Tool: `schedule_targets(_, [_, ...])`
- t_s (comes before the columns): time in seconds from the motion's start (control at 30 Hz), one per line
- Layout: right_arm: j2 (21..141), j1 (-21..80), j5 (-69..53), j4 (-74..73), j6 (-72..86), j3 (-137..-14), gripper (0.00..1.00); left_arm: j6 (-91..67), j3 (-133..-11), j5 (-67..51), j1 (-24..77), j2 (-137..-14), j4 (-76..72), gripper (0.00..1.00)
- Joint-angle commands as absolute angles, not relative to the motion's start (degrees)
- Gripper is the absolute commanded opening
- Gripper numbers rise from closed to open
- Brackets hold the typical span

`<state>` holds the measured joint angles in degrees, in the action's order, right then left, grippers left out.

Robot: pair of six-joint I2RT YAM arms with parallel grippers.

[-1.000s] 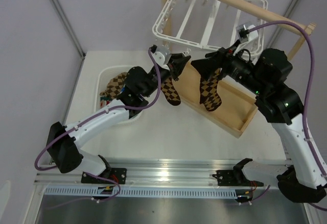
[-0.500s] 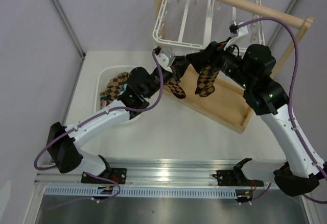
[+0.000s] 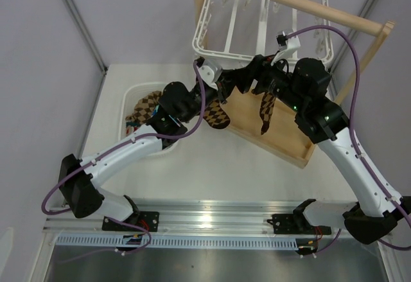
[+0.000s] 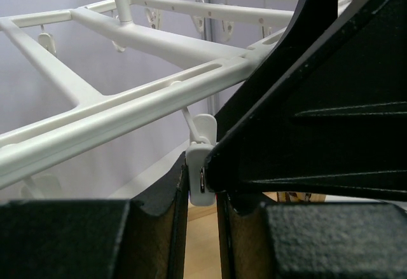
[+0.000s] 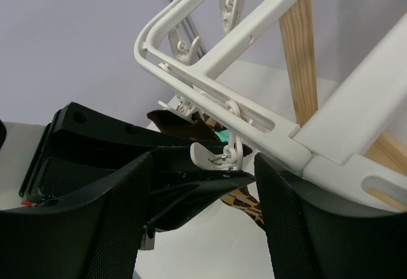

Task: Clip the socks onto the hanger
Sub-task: Open the clamp at the hanger.

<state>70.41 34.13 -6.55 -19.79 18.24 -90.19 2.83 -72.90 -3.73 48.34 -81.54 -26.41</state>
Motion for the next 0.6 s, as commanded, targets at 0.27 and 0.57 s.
schedule_targets(0.27, [70.49, 35.95, -0.09, -11.43, 18.72, -88.68, 0.60, 3.96, -74.79, -8.52, 50.19, -78.57, -24.52, 0.11])
schedule_targets(0.57, [70.23, 36.12, 2.63, -11.78, 19.16, -88.42, 0.52, 3.96, -74.71, -8.61, 50.27, -78.49, -24.26, 0.12])
